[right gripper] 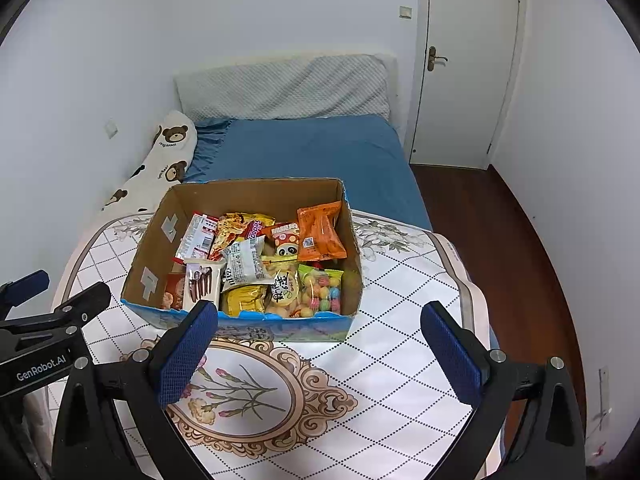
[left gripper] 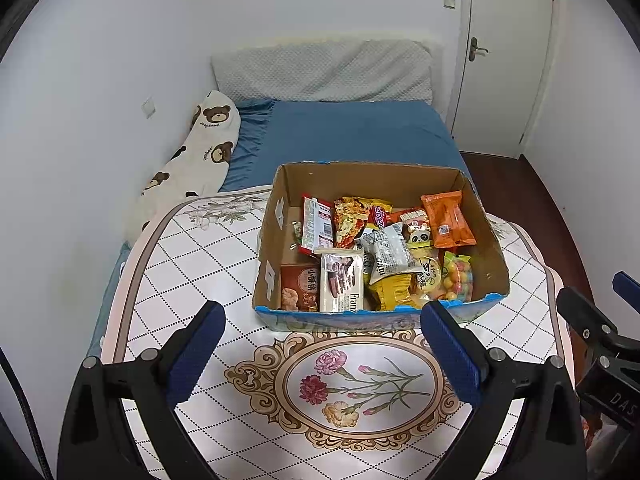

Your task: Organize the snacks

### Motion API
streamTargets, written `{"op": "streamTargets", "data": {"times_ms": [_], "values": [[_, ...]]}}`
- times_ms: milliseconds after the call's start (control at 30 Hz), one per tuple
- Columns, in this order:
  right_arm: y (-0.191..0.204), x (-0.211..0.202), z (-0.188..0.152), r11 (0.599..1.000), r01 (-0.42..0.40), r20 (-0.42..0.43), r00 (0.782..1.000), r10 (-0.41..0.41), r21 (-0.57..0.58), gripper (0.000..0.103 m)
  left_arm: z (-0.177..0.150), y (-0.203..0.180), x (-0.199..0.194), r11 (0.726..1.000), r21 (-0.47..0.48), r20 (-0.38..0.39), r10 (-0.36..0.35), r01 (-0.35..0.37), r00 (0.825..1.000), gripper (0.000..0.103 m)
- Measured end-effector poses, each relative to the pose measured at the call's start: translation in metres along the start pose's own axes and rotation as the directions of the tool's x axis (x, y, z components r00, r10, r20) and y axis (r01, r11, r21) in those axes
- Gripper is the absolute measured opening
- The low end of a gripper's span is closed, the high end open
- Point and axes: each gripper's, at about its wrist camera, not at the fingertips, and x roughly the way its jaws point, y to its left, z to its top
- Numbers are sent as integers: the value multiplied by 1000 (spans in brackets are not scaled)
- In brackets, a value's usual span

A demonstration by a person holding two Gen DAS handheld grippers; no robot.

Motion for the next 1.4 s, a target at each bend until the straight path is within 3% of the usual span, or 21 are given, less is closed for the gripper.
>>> {"op": "streamTargets", "data": {"times_ms": [1400], "values": [[-7, -12, 1, 1000, -4, 14, 1000, 4, 14, 103, -7, -6, -17, 1000, 23, 22, -10, 10, 1000, 100]]}}
